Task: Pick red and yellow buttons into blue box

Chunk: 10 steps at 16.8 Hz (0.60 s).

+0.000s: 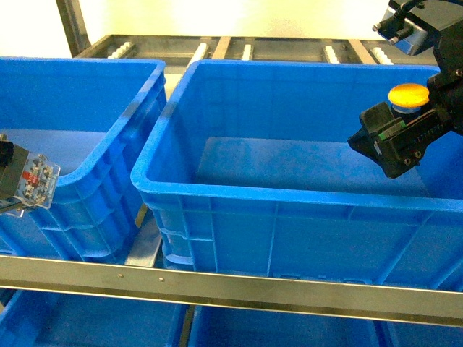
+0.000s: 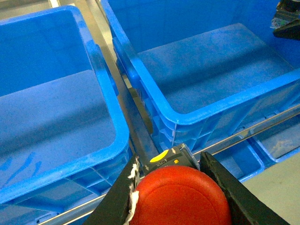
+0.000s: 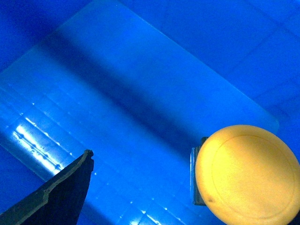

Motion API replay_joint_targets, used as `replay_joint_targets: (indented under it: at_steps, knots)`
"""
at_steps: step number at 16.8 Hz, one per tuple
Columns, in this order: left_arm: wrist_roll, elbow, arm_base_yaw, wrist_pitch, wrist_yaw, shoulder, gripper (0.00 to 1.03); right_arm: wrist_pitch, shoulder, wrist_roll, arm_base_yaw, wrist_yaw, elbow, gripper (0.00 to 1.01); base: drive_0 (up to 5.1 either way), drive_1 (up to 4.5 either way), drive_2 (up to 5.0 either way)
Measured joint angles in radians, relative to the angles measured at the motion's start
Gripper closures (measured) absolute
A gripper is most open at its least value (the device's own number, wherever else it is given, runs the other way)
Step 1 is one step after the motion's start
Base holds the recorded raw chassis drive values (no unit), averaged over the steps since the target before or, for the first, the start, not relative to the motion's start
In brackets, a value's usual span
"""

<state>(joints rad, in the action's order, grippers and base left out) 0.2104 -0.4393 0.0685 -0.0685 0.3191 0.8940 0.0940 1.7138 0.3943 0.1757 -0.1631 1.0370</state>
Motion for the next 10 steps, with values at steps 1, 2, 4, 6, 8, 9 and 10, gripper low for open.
replay_joint_targets:
  at_steps: [1,2,4,6,8,9,10]
  knots:
    - [0.000,0.000,0.000,0.000,0.000,0.000,0.71,0.000,0.000,0.000,0.000,0.000,0.000,0.03,0.0,0.00,0.0]
    - [0.000,0.000,0.000,0.000,0.000,0.000,0.71,0.000,0.000,0.000,0.000,0.000,0.000,0.03,0.0,0.00,0.0]
    - [0.000,0.000,0.000,0.000,0.000,0.000,0.71,0.000,0.000,0.000,0.000,0.000,0.000,0.03,0.0,0.00,0.0]
    - [0.000,0.000,0.000,0.000,0.000,0.000,0.71,0.000,0.000,0.000,0.000,0.000,0.000,0.03,0.0,0.00,0.0]
    - [0.000,0.000,0.000,0.000,0.000,0.000,0.71,0.000,0.000,0.000,0.000,0.000,0.000,0.03,0.0,0.00,0.0]
    - [0.000,0.000,0.000,0.000,0.000,0.000,0.71,0.000,0.000,0.000,0.000,0.000,0.000,0.03,0.0,0.00,0.0]
    - [0.000,0.000,0.000,0.000,0.000,0.000,0.71,0.000,0.000,0.000,0.000,0.000,0.000,0.03,0.0,0.00,0.0]
